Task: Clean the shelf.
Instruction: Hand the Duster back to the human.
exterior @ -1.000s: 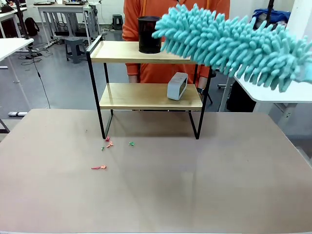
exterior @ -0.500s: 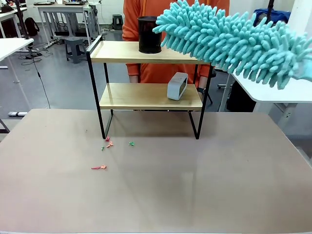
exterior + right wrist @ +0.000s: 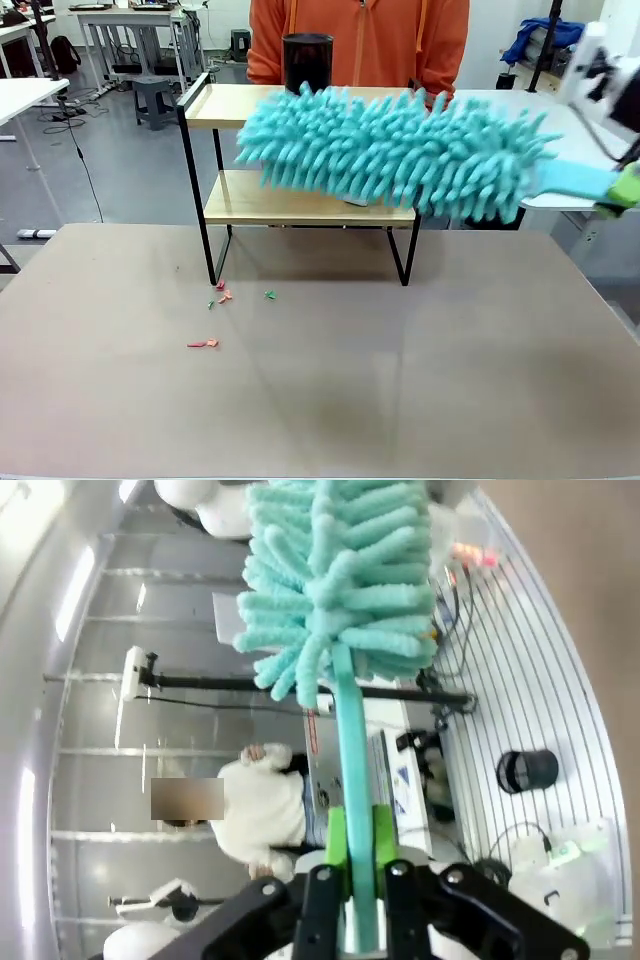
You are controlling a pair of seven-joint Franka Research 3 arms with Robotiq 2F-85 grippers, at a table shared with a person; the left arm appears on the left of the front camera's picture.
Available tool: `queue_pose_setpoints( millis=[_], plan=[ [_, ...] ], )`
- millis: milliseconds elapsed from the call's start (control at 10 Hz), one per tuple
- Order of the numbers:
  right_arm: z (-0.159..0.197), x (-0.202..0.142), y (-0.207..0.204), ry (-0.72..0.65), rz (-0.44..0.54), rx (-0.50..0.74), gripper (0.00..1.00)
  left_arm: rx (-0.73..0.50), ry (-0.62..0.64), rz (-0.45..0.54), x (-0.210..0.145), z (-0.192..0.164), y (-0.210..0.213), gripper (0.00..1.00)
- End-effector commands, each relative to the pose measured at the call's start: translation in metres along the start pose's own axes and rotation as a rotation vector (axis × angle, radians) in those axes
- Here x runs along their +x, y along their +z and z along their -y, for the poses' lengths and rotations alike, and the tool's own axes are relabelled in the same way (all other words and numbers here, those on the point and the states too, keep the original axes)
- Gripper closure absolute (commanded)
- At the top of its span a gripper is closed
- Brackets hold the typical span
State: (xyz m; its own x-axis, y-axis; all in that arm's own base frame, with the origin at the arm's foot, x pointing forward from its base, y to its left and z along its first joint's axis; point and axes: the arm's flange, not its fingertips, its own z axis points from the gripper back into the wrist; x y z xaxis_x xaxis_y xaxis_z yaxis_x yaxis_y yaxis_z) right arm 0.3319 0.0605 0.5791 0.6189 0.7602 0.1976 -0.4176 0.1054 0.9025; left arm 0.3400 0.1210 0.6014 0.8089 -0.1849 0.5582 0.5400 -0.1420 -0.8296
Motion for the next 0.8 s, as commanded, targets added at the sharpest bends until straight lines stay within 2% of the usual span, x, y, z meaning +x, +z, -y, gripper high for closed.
queue_pose_setpoints(
  millis=[0,300,500,700],
  plan=[
    [-0.006,0.021,0.021,-0.03,-0.15,-0.043,0.88,-0.001,0.122,-0.44,0.07,-0.095,-0.141,0.0],
    [-0.001,0.053,0.003,-0.021,-0.235,-0.058,0.88,-0.043,0.144,-0.568,0.071,-0.109,-0.19,0.0],
    [-0.002,0.06,-0.016,-0.015,-0.352,-0.022,0.88,-0.039,0.15,-0.627,0.067,-0.115,-0.214,0.0],
    [-0.003,0.06,-0.026,0.001,-0.384,-0.01,0.88,-0.061,0.151,-0.697,0.061,-0.12,-0.245,0.0]
  ],
)
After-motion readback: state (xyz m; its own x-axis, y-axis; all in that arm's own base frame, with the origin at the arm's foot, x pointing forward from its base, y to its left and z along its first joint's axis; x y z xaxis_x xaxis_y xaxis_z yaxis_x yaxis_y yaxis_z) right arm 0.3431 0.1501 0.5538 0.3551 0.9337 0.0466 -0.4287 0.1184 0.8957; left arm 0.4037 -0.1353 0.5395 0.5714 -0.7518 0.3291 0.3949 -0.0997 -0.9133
